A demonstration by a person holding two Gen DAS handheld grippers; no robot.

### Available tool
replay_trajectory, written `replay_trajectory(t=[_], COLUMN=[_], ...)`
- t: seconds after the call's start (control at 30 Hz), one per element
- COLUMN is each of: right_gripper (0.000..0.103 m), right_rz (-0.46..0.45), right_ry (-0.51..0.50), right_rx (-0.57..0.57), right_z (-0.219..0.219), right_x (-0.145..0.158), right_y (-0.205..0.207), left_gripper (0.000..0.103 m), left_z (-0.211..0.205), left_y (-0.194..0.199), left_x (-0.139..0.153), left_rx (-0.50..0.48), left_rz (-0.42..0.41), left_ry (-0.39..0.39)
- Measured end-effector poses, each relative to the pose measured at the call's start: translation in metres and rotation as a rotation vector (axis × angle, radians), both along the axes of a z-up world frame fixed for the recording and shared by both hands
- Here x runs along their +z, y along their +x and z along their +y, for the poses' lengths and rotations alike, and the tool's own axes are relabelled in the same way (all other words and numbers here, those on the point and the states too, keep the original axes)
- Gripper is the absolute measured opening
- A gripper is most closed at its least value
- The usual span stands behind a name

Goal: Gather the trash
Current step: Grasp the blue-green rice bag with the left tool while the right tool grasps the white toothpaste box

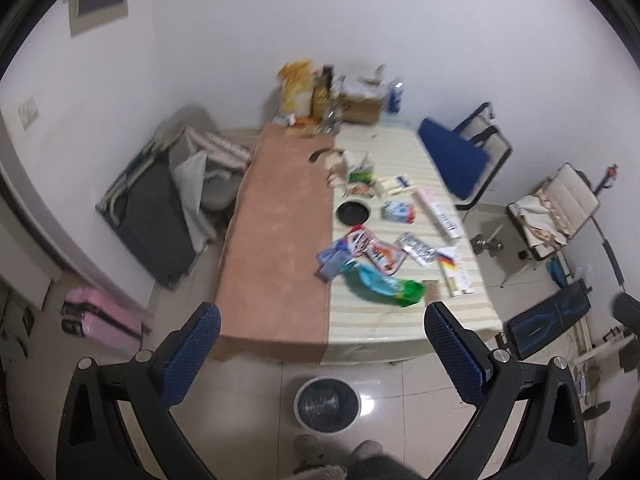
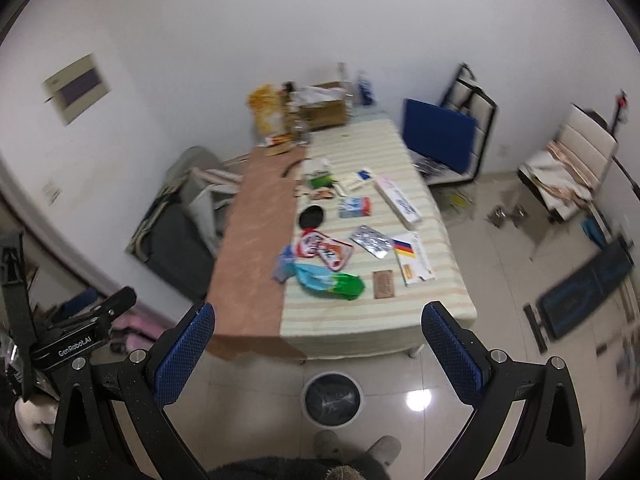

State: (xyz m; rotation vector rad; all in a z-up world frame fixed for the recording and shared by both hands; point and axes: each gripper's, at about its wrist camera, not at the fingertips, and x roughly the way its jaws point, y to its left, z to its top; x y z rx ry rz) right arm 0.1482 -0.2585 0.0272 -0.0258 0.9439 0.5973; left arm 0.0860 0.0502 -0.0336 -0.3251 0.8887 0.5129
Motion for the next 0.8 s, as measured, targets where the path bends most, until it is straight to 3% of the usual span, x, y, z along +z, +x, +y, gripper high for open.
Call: replay_trajectory(t=[0.1,0.27,0.53,0.63,0.8], right_gripper=[0.103,0.103,0.103,0.103,0.098], right_rz=[0.04,0.117,0.208,0.241,0.303], right_ry=[-0.015,-0.099,-0.261,-0.331,-0.4], right_rx=[-0.062,-0.127,-0.111,-0.062,-0.015], right_z=[0.002,0.011,0.037,0.055,0.089], right_x=[-0.02,-0.068,-0.171,-0.218,-0.295], right_y=[0.019,0.07,0.211,0.274,0.386], left_gripper=[0.103,0.103,0.1,0.082,0.074], left_z=[0.026,0.05,0.055,0.049,0.049], left_y=[0.011,0.044,0.129,0.162,0.195], left_x=[-0.043,-0.116,-0.238,-0.277,-0.318], left_rx=[0.042,0.103,0.295,0.352,0.457], left_rz=[0.047,0.132,0.236,0.263,0.276], left_ry=[-0.065,-0.303,-0.617,-0.689,-0.803])
